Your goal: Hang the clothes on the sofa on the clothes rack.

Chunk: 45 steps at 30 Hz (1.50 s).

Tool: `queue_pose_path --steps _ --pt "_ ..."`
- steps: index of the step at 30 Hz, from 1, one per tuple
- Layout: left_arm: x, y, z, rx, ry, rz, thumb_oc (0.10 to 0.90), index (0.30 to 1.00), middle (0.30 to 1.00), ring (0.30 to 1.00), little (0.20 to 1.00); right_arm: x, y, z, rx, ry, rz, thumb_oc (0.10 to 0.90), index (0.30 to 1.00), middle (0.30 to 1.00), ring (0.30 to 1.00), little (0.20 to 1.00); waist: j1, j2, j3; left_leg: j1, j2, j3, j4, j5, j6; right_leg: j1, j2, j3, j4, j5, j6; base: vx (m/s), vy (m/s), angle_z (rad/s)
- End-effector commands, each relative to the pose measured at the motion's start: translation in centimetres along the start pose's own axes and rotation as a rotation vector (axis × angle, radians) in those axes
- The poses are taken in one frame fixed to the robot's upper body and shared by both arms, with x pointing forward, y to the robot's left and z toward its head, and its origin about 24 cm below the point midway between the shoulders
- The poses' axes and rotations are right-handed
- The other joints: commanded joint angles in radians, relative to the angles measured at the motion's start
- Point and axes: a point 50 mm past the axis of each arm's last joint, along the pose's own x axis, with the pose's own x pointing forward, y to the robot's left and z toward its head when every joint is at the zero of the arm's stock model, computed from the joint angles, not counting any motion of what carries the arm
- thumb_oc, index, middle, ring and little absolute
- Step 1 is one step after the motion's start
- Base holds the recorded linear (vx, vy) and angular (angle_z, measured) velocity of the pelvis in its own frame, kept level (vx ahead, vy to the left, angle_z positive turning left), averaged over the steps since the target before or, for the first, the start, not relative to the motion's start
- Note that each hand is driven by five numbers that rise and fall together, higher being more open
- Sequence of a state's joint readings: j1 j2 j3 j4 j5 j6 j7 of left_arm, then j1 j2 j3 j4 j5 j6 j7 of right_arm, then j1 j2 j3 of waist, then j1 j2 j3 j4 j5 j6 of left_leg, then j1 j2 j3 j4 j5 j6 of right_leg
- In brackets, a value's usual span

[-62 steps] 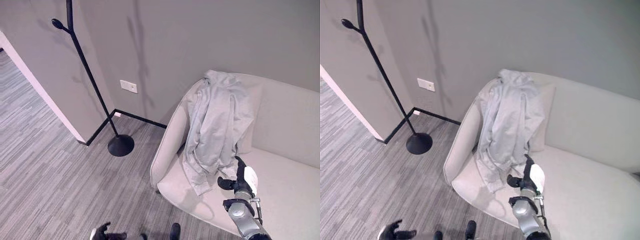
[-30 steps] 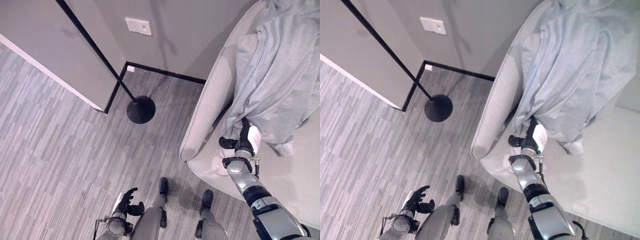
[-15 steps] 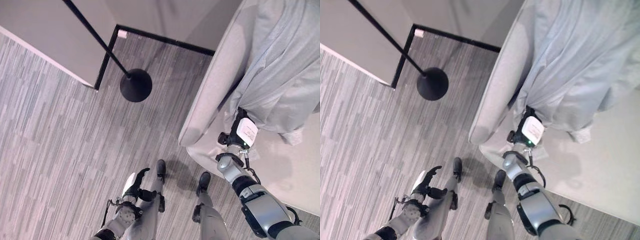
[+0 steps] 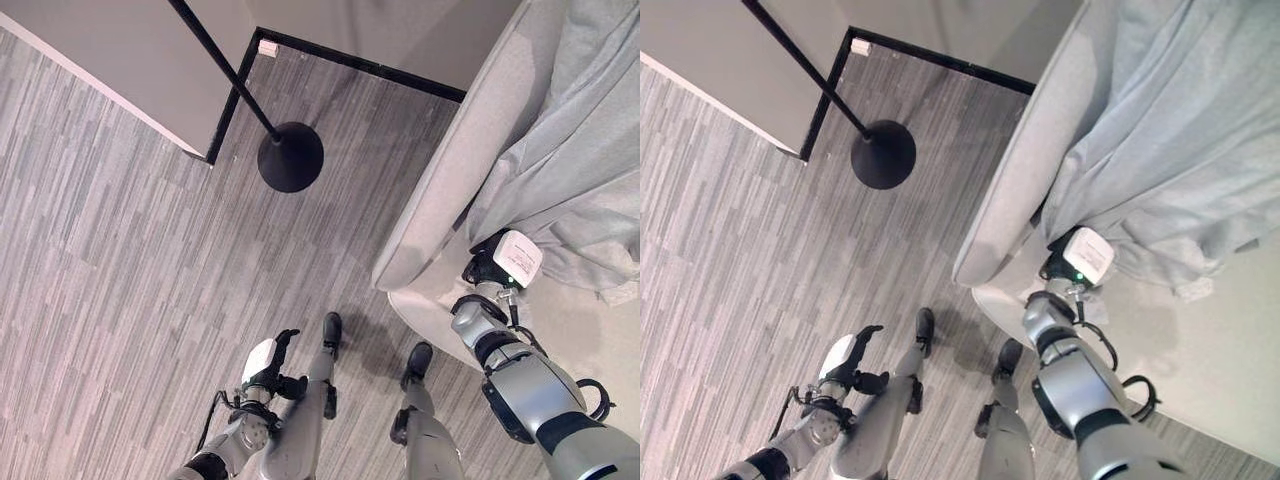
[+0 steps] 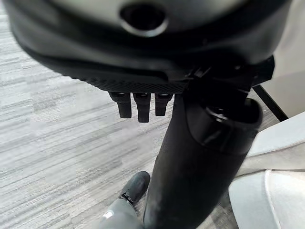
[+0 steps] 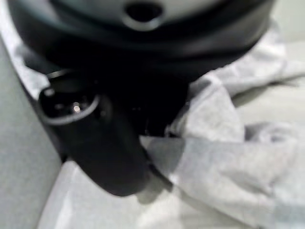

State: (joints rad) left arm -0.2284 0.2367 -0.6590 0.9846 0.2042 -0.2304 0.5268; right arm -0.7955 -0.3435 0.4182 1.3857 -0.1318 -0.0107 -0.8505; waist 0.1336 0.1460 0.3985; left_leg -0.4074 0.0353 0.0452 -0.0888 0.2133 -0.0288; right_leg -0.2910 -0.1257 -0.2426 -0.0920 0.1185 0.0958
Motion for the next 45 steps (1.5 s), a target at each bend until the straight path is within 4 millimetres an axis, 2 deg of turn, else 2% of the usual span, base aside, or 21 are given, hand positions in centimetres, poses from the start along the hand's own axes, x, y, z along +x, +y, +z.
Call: queue_pose_path --steps 1,5,6,7,8,11,16,18,24,27,28,35,36,37,38,39,40,41,42,43,45 --pt "-0.1 -0.4 -0.2 0.052 0.005 0.008 0.8 0.9 0.9 0.9 0.9 -5.8 4.2 -7.0 0.003 0.3 0.26 0.4 0.3 0.3 0.3 0.3 -0.024 -0.017 -0.032 -0.013 0.03 0.006 0.002 -0.059 -0.071 -0.018 -0.066 0.082 0.005 0.002 0.065 0.0 -0.022 -0.04" --pt "-0.3 -0.7 -0.9 0.038 0.043 -0.011 0.8 0.9 0.9 0.9 0.9 -5.8 4.5 -5.9 0.317 0.379 0.231 0.4 0.3 0.3 0.3 0.3 -0.047 -0.042 -0.061 0.027 0.044 0.014 0.002 -0.074 -0.071 0.01 -0.059 0.09 0.005 -0.005 0.062 0.0 -0.019 -0.01" --pt "-0.3 -0.7 -0.9 0.038 0.043 -0.012 0.8 0.9 0.9 0.9 0.9 -5.9 4.5 -6.0 0.317 0.38 0.231 0.4 0.3 0.3 0.3 0.3 -0.047 -0.042 -0.06 0.029 0.044 0.015 0.002 -0.074 -0.071 0.011 -0.059 0.09 0.005 -0.005 0.062 0.04 -0.053 -0.06" --pt "-0.5 -0.7 -1.4 0.027 0.074 -0.022 0.8 0.9 0.9 0.9 0.9 -6.0 4.8 -4.0 0.57 0.399 0.218 0.4 0.3 0.3 0.3 0.3 -0.061 -0.058 -0.079 0.056 0.054 0.025 0.002 -0.083 -0.071 0.033 -0.054 0.095 0.005 -0.01 0.06 0.03 -0.048 -0.11" --pt "-0.8 -0.7 -1.8 0.017 0.094 -0.029 0.8 0.9 0.9 0.9 0.9 -6.5 5.0 -3.2 0.671 0.396 0.234 0.4 0.3 0.3 0.3 0.3 -0.068 -0.066 -0.09 0.07 0.059 0.029 0.002 -0.085 -0.07 0.042 -0.052 0.099 0.005 -0.011 0.057 0.06 -0.068 -0.09" --pt "-1.4 -0.6 -2.9 -0.018 0.147 -0.03 0.8 0.9 0.9 0.9 0.9 -7.4 4.5 0.0 0.959 0.303 0.276 0.4 0.3 0.3 0.3 0.3 -0.088 -0.089 -0.117 0.116 0.075 0.044 0.002 -0.096 -0.07 0.08 -0.049 0.104 0.005 -0.022 0.053 0.04 -0.065 -0.28" --pt "-2.6 -0.4 -4.4 -0.084 0.207 -0.051 0.8 0.9 0.9 0.9 0.9 -8.9 2.1 2.7 1.291 0.11 0.405 0.4 0.3 0.3 0.3 0.3 -0.103 -0.119 -0.189 0.21 0.095 0.066 0.002 -0.114 -0.07 0.164 -0.041 0.105 0.005 -0.046 0.049 0.07 -0.076 -0.16" --pt "-3.2 -0.3 -5.1 -0.111 0.221 -0.075 0.8 0.9 0.9 0.9 0.9 -9.4 0.6 3.5 1.328 -0.029 0.49 0.4 0.3 0.3 0.3 0.3 -0.101 -0.128 -0.23 0.26 0.103 0.072 0.002 -0.127 -0.072 0.209 -0.038 0.102 0.005 -0.059 0.049 0.12 -0.084 0.0" --pt "-3.6 -0.6 -5.1 -0.131 0.206 -0.132 0.8 0.9 0.9 0.9 0.9 -9.0 -1.4 5.3 1.425 -0.161 0.551 0.4 0.3 0.3 0.3 0.3 -0.095 -0.133 -0.284 0.301 0.106 0.073 0.002 -0.135 -0.073 0.246 -0.033 0.101 0.005 -0.067 0.05 0.05 -0.032 0.0" --pt "-3.4 -0.5 -4.4 -0.178 0.184 -0.151 0.8 0.9 0.9 0.9 0.9 -8.4 -4.2 8.5 1.636 -0.285 0.602 0.4 0.3 0.3 0.3 0.3 -0.085 -0.141 -0.342 0.341 0.113 0.075 0.002 -0.144 -0.074 0.285 -0.029 0.097 0.005 -0.076 0.047 0.07 -0.021 0.0" --pt "-3.4 -0.5 -4.4 -0.178 0.184 -0.151 0.8 0.9 0.9 0.9 0.9 -8.4 -4.2 8.5 1.637 -0.285 0.603 0.4 0.3 0.3 0.3 0.3 -0.085 -0.141 -0.341 0.342 0.113 0.075 0.002 -0.144 -0.074 0.286 -0.029 0.097 0.005 -0.076 0.047 0.05 -0.018 0.0" --pt "-3.2 -0.6 -3.5 -0.327 0.189 -0.14 0.8 0.9 0.9 0.9 0.9 -6.5 -10.7 16.7 1.713 -0.631 0.614 0.4 0.3 0.3 0.3 0.3 -0.06 -0.166 -0.388 0.386 0.122 0.079 0.002 -0.154 -0.076 0.323 -0.018 0.099 0.005 -0.082 0.042 0.02 -0.005 -0.01" --pt "-3.2 -0.6 -3.4 -0.327 0.189 -0.14 0.8 0.9 0.9 0.9 0.9 -6.5 -10.7 16.7 1.713 -0.632 0.614 0.4 0.3 0.3 0.3 0.3 -0.06 -0.166 -0.387 0.386 0.122 0.08 0.002 -0.154 -0.076 0.323 -0.018 0.1 0.005 -0.082 0.042 0.0 0.0 0.0" --pt "-3.1 -0.6 -3.1 -0.341 0.178 -0.14 0.8 0.9 0.9 0.9 0.9 -6.3 -12.0 17.7 1.712 -0.688 0.593 0.4 0.3 0.3 0.3 0.3 -0.058 -0.17 -0.392 0.391 0.123 0.08 0.002 -0.154 -0.076 0.328 -0.016 0.1 0.005 -0.083 0.041 0.04 -0.011 -0.02" --pt "-3.0 -0.6 -2.5 -0.352 0.151 -0.148 0.8 0.9 0.9 0.9 0.9 -5.9 -14.4 19.4 1.714 -0.783 0.538 0.4 0.3 0.3 0.3 0.3 -0.054 -0.178 -0.401 0.405 0.128 0.082 0.002 -0.158 -0.077 0.341 -0.013 0.1 0.005 -0.086 0.039 0.0 0.0 0.0" --pt "-3.0 -0.6 -2.4 -0.352 0.15 -0.147 0.8 0.9 0.9 0.9 0.9 -5.9 -14.5 19.5 1.714 -0.784 0.537 0.4 0.3 0.3 0.3 0.3 -0.055 -0.178 -0.401 0.402 0.128 0.082 0.002 -0.155 -0.077 0.338 -0.013 0.1 0.005 -0.084 0.039 0.05 -0.007 -0.02" --pt "-2.6 0.0 -1.9 -0.362 0.123 -0.139 0.8 0.9 0.9 0.9 0.9 -5.5 -18.5 21.7 1.682 -0.931 0.438 0.4 0.3 0.3 0.3 0.3 -0.055 -0.191 -0.417 0.409 0.131 0.08 0.002 -0.158 -0.077 0.347 -0.008 0.1 0.007 -0.087 0.037 0.0 0.0 0.0" --pt "-2.6 0.0 -1.9 -0.362 0.122 -0.138 0.8 0.9 0.9 0.9 0.9 -5.5 -18.5 21.8 1.682 -0.932 0.438 0.4 0.3 0.3 0.3 0.3 -0.055 -0.191 -0.415 0.41 0.131 0.08 0.002 -0.158 -0.077 0.348 -0.008 0.1 0.007 -0.088 0.037 0.04 -0.006 -0.02" --pt "-2.2 0.8 -1.5 -0.367 0.097 -0.113 0.8 0.9 0.9 0.9 0.9 -5.0 -20.8 23.3 1.662 -0.991 0.365 0.4 0.3 0.3 0.3 0.3 -0.054 -0.2 -0.427 0.414 0.134 0.077 0.002 -0.16 -0.078 0.351 -0.003 0.098 0.009 -0.09 0.036 0.0 0.0 0.0" --pt "-2.1 0.8 -1.5 -0.367 0.095 -0.111 0.8 0.9 0.9 0.9 0.9 -5.0 -20.9 23.3 1.662 -0.993 0.365 0.4 0.3 0.3 0.3 0.3 -0.055 -0.2 -0.424 0.415 0.134 0.077 0.002 -0.16 -0.078 0.352 -0.003 0.098 0.009 -0.09 0.036 0.02 -0.01 -0.04" --pt "-1.8 1.5 -1.1 -0.389 0.072 -0.091 0.8 0.9 0.9 0.9 0.9 -4.5 -23.2 24.8 1.662 -1.031 0.294 0.4 0.3 0.3 0.3 0.3 -0.054 -0.208 -0.434 0.418 0.137 0.075 0.002 -0.161 -0.08 0.356 0.001 0.097 0.01 -0.092 0.035 0.0 -0.004 -0.02"
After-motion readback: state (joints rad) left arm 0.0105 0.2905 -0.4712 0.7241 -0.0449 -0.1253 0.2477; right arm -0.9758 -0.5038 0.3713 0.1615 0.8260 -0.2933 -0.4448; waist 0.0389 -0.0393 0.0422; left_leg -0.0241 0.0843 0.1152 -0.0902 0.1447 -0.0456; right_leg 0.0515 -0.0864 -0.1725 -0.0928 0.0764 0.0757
